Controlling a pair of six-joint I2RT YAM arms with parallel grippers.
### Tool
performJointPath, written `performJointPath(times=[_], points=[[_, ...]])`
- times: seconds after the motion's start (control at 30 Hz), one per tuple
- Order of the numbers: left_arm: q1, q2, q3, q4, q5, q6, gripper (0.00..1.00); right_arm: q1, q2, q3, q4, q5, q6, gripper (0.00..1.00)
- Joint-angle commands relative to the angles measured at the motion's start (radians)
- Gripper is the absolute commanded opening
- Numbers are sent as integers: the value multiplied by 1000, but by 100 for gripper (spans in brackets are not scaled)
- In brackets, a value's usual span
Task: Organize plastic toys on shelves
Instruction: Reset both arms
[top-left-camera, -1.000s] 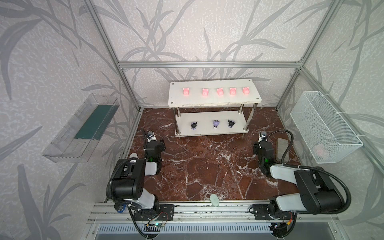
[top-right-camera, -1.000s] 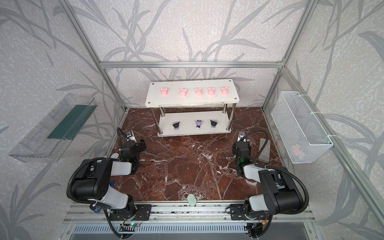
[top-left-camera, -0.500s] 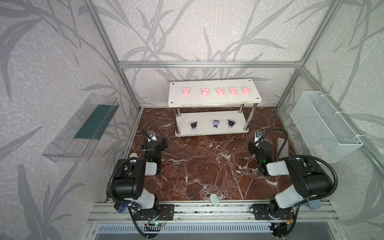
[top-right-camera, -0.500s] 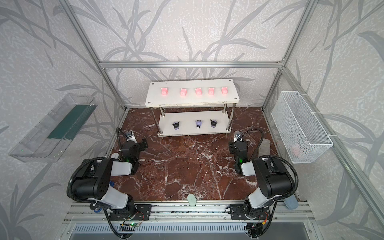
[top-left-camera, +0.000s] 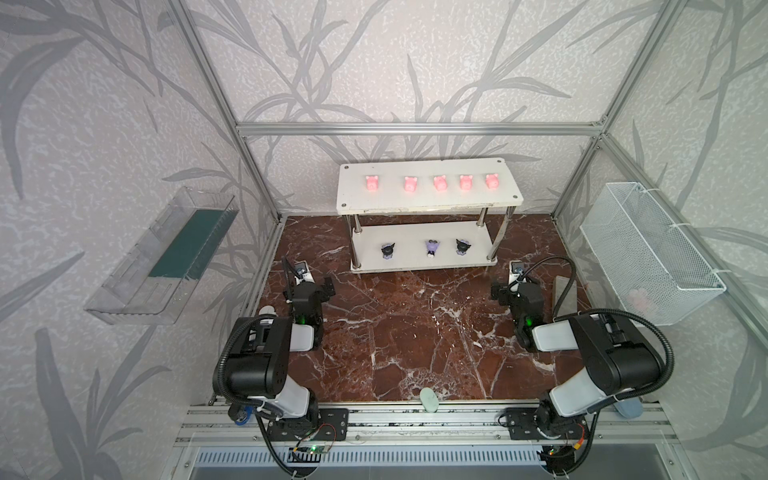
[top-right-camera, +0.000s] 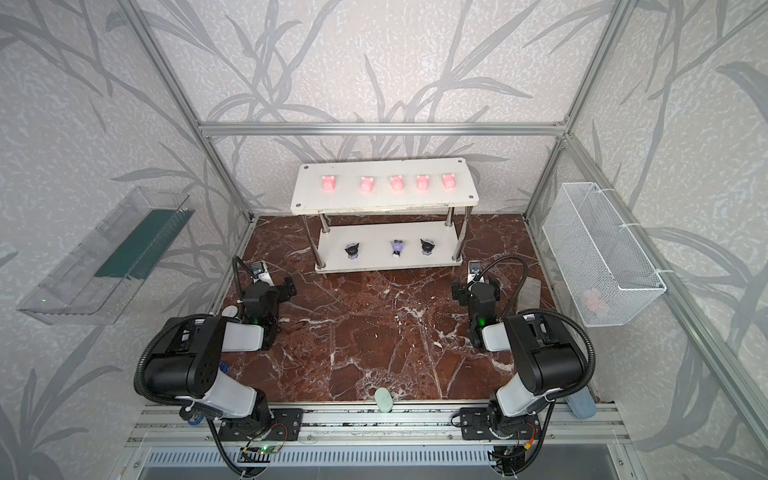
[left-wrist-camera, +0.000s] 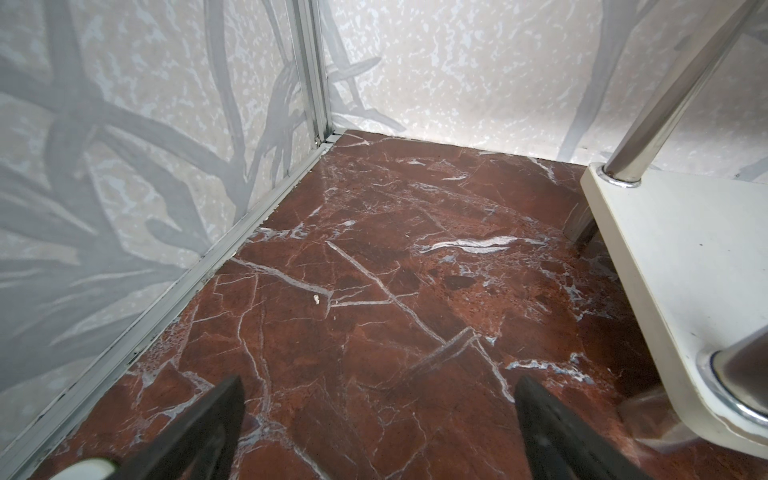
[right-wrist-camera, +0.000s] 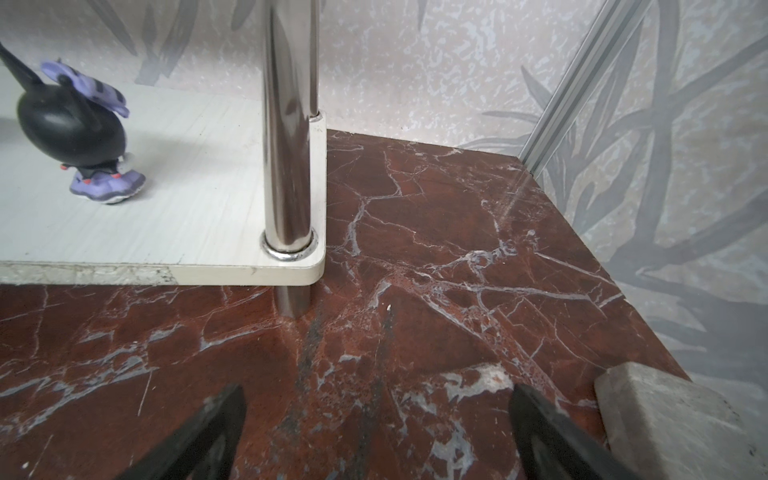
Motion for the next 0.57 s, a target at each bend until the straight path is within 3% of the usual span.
performJointPath(times=[0.0,0.53], points=[[4,9,-9,27,-1,13,99,2,7,-4,41,0,-5,99],[3,10,-7,26,2,16,99,2,8,-5,41,0,-6,99]])
